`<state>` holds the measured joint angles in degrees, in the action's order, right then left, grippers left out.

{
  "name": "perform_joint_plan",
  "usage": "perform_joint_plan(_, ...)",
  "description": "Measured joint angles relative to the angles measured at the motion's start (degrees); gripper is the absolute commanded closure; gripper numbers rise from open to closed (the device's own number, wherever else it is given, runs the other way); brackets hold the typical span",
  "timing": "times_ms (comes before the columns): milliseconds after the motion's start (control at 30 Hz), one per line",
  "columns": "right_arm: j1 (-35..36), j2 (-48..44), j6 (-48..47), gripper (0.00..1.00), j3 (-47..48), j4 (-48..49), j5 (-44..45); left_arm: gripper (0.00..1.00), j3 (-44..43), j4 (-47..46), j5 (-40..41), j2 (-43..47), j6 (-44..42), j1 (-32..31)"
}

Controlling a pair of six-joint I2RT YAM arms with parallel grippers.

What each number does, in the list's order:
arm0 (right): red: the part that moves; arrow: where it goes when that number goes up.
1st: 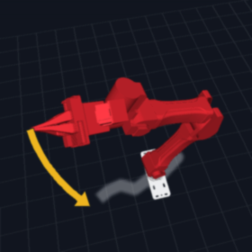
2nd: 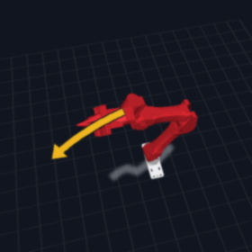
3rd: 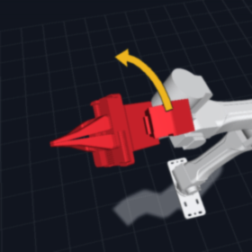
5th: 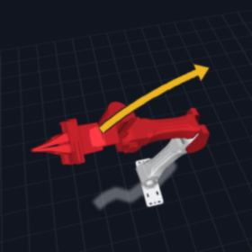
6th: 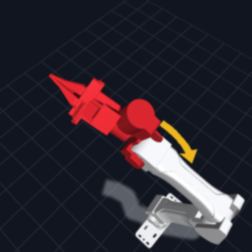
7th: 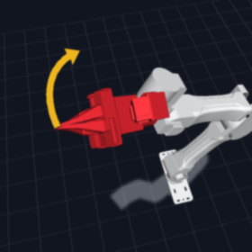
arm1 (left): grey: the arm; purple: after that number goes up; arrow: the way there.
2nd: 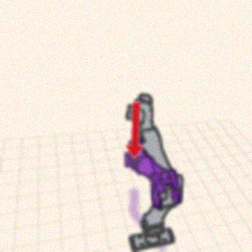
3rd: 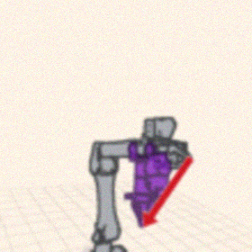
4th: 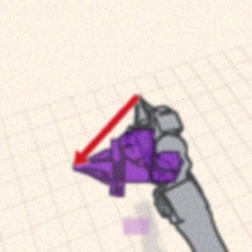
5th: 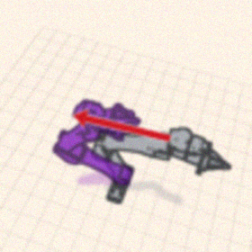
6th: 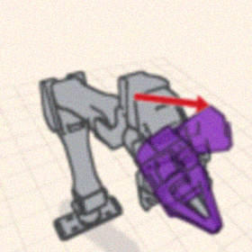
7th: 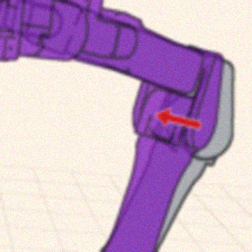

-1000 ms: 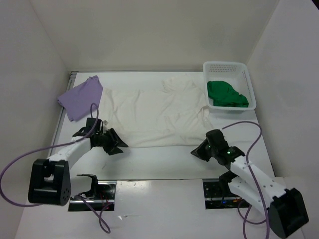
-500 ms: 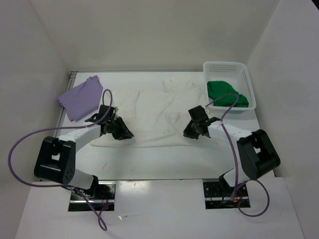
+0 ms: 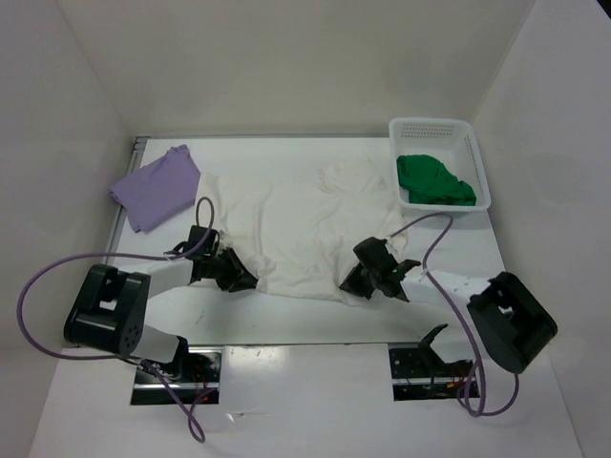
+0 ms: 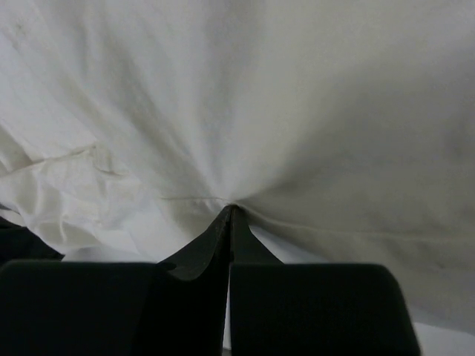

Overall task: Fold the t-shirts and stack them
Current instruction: Fold the flattened T-shirt at the center of the board, then pick up the 1/3-folded T-shirt from the center of the board.

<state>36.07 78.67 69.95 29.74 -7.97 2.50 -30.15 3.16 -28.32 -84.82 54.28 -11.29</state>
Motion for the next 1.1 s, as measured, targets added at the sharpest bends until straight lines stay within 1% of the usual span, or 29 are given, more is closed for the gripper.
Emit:
perform_joint_plan(33, 0.9, -2.1, 1.4, 1.00, -1.7, -0.4, -0.4, 0.67, 1.0, 0.8, 0.2, 1.7, 0.0, -0.1)
perform_joint_plan(100, 2.6, -7.8, 4.3, 1.00, -5.4, -2.5, -1.4, 0.67, 3.5, 3.4, 1.3, 6.4, 0.0, -0.5)
perform_joint_plan(200, 5.5, -18.9, 8.5, 1.00, -10.4, -10.1, -3.4, 0.67, 7.7, 9.2, 2.6, 15.2, 1.0, -2.2)
perform_joint_plan(267, 6.3, -27.2, 10.7, 1.00, -12.3, -16.0, -4.8, 0.67, 8.9, 14.7, 2.9, 19.6, 1.7, -3.5)
perform_joint_plan(367, 6.7, -35.6, 12.9, 1.00, -12.8, -22.4, -6.1, 0.67, 7.8, 20.5, 3.1, 21.2, 1.4, -4.7)
perform_joint_plan(433, 6.9, -36.9, 13.1, 1.00, -11.7, -25.5, -5.9, 0.67, 5.8, 23.7, 3.4, 21.0, 1.1, -4.7)
perform_joint_plan(467, 6.8, -36.5, 12.9, 1.00, -11.0, -26.7, -5.6, 0.69, 4.2, 25.4, 4.0, 20.8, 0.7, -4.7)
perform_joint_plan(533, 5.9, -34.4, 11.7, 0.98, -8.7, -27.9, -4.8, 0.71, -1.9, 29.5, 6.1, 19.3, -0.9, -4.7)
perform_joint_plan(600, 3.8, -29.6, 8.9, 0.97, -4.9, -27.7, -3.9, 0.74, -10.3, 30.2, 8.7, 17.0, -3.3, -4.8)
perform_joint_plan(667, 1.6, -22.7, 5.2, 0.97, 0.4, -26.4, -2.2, 0.77, -17.1, 27.8, 10.3, 15.0, -5.3, -4.3)
perform_joint_plan(700, 0.4, -18.3, 2.6, 0.97, 4.0, -25.8, -1.4, 0.79, -19.8, 25.8, 10.8, 13.6, -6.3, -3.6)
perform_joint_plan(733, -0.6, -14.1, 0.1, 0.97, 7.2, -24.3, -0.7, 0.84, -22.1, 24.0, 11.2, 12.0, -7.3, -2.6)
perform_joint_plan(767, -1.7, -10.2, -2.5, 0.97, 10.6, -23.3, 0.2, 0.85, -24.0, 22.3, 11.9, 10.1, -8.0, -1.4)
perform_joint_plan(900, -4.5, 2.4, -13.0, 0.97, 24.4, -19.0, 3.9, 0.85, -29.7, 16.7, 15.5, -0.7, -9.9, 4.3)
perform_joint_plan(967, -5.5, 6.5, -17.3, 0.97, 29.4, -16.6, 5.0, 0.82, -32.1, 15.6, 18.0, -5.9, -10.8, 6.7)
perform_joint_plan(1000, -6.0, 8.3, -19.1, 0.97, 31.5, -15.5, 5.3, 0.75, -33.5, 15.2, 19.3, -8.1, -11.1, 7.6)
perform_joint_plan(1067, -6.8, 11.0, -22.1, 0.94, 34.3, -14.2, 5.6, 0.66, -36.4, 14.1, 21.6, -12.3, -12.2, 9.6)
perform_joint_plan(1100, -7.1, 12.3, -23.3, 0.94, 35.6, -13.6, 5.6, 0.61, -38.1, 13.6, 22.9, -14.2, -12.3, 10.7)
